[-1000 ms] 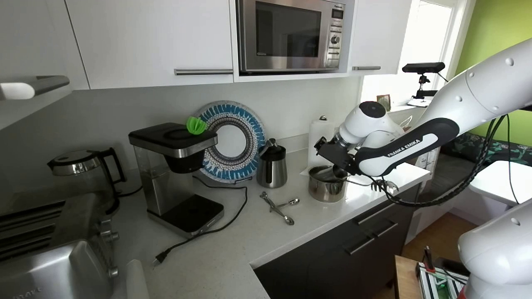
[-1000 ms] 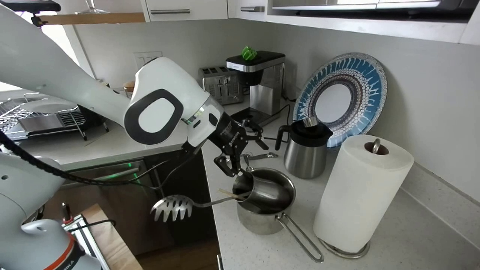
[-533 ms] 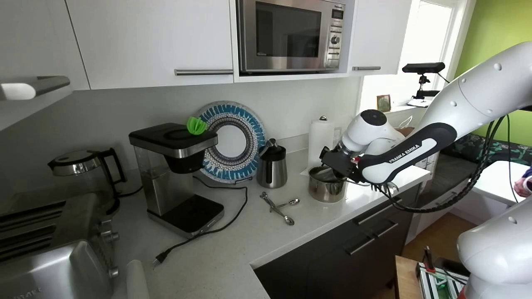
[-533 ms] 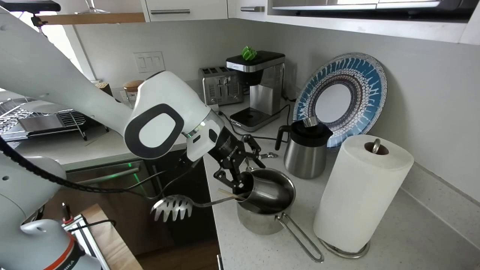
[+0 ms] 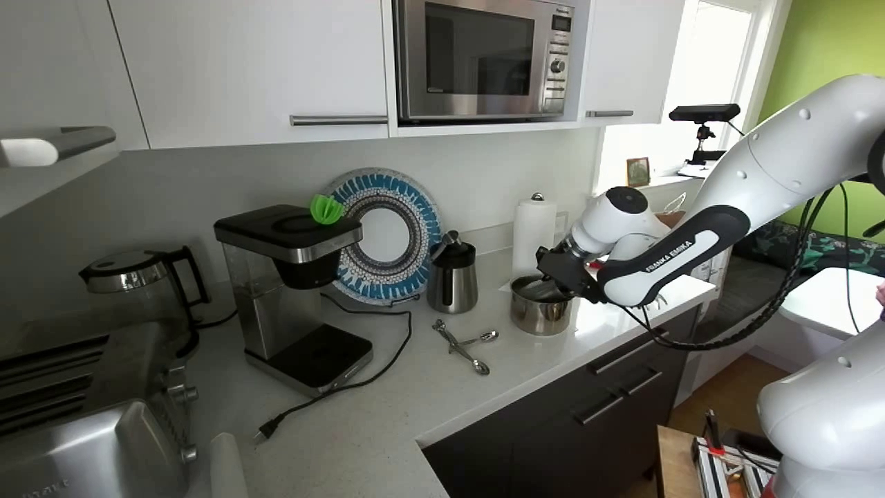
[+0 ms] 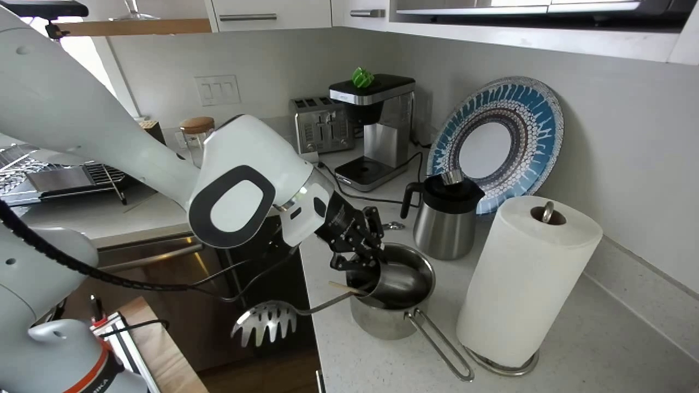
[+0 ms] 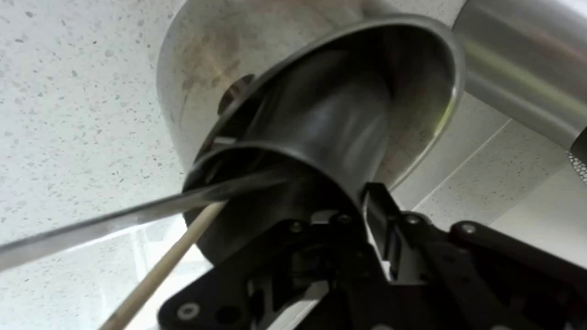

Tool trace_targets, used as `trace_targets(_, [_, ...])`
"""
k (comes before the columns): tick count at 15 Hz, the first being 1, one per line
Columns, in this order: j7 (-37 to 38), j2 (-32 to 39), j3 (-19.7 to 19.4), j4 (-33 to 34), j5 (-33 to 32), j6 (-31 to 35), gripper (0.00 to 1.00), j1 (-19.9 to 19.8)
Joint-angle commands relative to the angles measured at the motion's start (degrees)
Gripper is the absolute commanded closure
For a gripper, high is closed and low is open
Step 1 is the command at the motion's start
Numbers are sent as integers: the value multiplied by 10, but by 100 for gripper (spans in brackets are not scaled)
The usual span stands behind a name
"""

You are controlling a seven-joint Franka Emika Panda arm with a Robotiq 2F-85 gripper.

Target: Pick up the silver cup from the silver pot and put it on the left side of the kitchen counter

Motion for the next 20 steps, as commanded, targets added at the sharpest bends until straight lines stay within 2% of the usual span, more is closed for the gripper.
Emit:
trace_targets(1, [-18, 3, -16, -2, 21, 6, 100, 30])
trace_targets(2, [-23, 2, -25, -4, 32, 4, 98, 43])
trace_targets(4, [-56, -8, -62, -7, 72, -6, 100, 95])
trace_targets(7, [-172, -21, -152, -10, 194, -24, 99, 216])
trace_targets(9, [-275, -43, -205, -6, 281, -88, 99, 303])
trace_targets(10, [-322, -73, -240, -2, 306, -148, 99, 344])
trace_targets(11, [-370, -90, -298, -3, 305, -187, 99, 386])
trace_targets(13, [-451, -111, -305, 15, 309, -278, 99, 365])
trace_targets(16, [-458, -145, -289, 70, 224, -416, 99, 295])
trace_targets(17, [-467, -156, -292, 95, 213, -454, 99, 287])
trace_targets(20, [-475, -154, -302, 137, 194, -463, 99, 273])
